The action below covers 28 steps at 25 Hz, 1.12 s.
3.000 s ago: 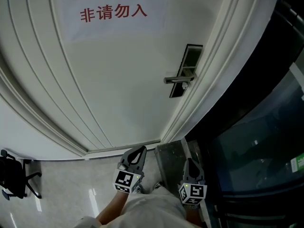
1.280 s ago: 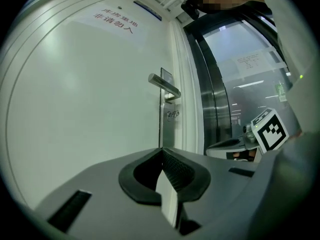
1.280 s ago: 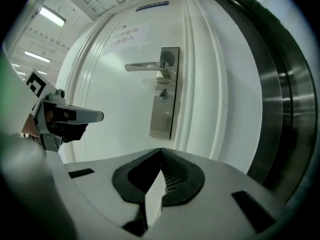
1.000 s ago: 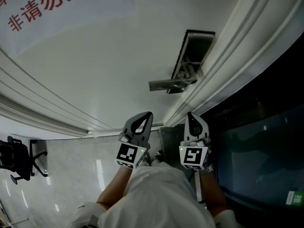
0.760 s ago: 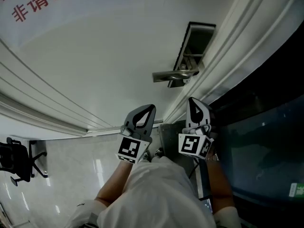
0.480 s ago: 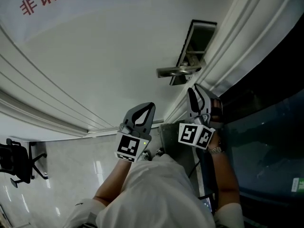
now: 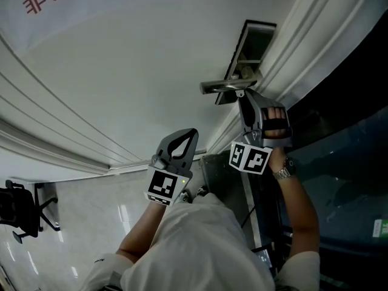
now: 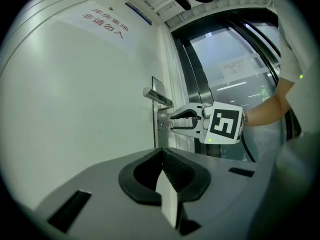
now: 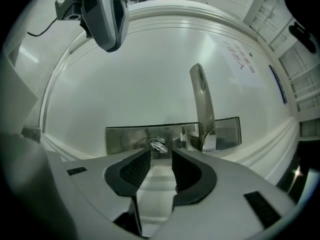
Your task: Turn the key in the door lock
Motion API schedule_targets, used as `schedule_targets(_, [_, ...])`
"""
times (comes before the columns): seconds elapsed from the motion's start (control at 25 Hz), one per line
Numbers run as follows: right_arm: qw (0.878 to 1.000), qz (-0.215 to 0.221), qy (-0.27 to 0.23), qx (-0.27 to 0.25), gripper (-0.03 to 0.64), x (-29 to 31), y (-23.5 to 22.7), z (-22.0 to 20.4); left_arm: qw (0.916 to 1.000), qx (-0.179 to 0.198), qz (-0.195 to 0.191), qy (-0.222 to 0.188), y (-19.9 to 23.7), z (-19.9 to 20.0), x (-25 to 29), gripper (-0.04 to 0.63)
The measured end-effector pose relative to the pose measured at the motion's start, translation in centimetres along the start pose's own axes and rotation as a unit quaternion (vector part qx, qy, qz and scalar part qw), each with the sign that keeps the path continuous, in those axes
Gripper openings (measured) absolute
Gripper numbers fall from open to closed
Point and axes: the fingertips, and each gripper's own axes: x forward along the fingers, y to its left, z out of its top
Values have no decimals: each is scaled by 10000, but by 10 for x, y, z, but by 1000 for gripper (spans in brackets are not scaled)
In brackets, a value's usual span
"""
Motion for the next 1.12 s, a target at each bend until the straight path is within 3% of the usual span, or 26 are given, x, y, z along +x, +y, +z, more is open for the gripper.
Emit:
schedule_targets(0.28, [9992,-15,31,-403,129,9,2,7,9999,-104,11,21,3,-7,-2,6])
schedule_targets(0.4, [9996,40,137,-250,127,14,7,6,9999,-145,25,25,5,-9,-2,6])
schedule_targets(0.6, [9996,-94,240,122,55,18,2,5,9998,-196,42,40,9,-12,-1,6])
schedule_targets(0.88, [9891,-74,297,1443,16,23,-2,7,9993,-379,21,60,9,-16,0,6])
schedule_targets(1.0, [9746,-64,293,2218,14,23,-3,6,9992,-404,19,48,8,-16,2,6])
schedule_targets(1.12, [9525,-63,283,3032,12,22,-4,5,9993,-374,13,54,7,-16,5,6])
